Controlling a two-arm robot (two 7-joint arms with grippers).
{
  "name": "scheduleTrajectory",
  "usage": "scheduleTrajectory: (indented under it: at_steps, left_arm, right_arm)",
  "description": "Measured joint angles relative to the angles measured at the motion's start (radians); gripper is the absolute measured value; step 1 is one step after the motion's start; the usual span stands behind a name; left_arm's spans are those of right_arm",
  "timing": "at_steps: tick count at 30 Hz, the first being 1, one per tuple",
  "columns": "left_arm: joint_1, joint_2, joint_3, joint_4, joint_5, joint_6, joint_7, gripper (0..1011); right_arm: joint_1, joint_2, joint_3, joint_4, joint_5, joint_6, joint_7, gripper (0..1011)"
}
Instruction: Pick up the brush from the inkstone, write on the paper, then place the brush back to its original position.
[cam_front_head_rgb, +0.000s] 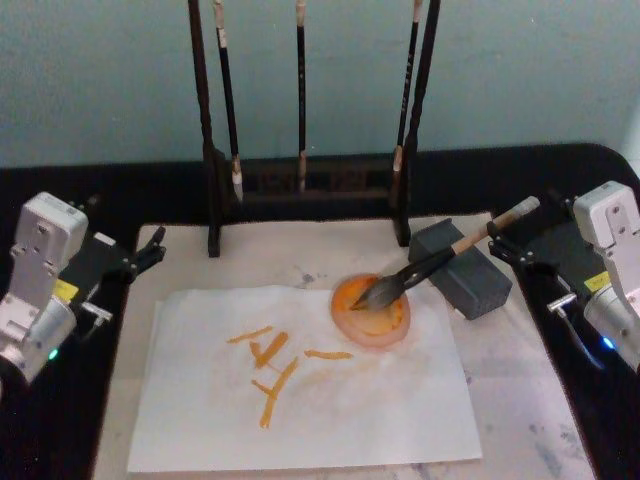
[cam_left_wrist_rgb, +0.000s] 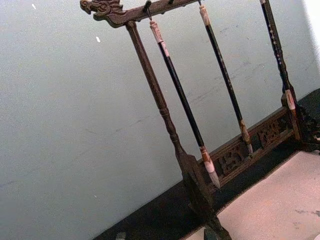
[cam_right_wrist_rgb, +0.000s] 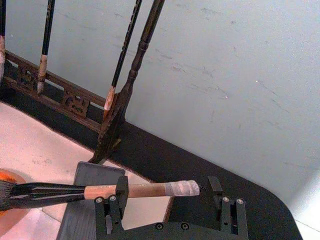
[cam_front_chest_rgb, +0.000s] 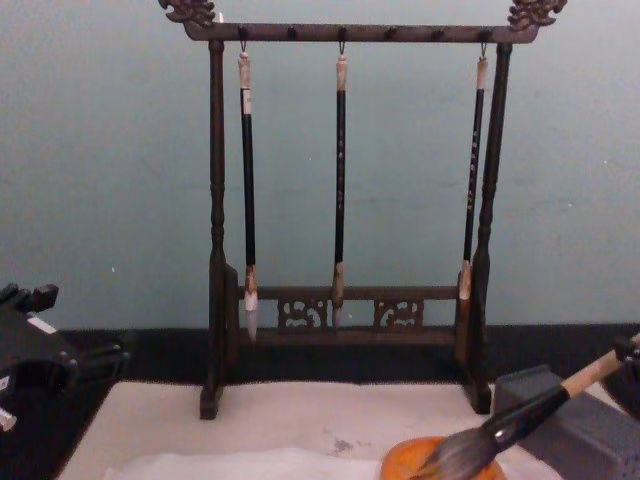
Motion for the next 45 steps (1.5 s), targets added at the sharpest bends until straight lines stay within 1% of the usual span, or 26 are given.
scheduleTrajectory:
  at_steps: [45]
  left_arm:
    - [0.000,0.000,0.000,0.000,0.000,0.000,0.000,1010]
  right_arm:
    - [0.000,0.000,0.000,0.000,0.000,0.000,0.000,1000]
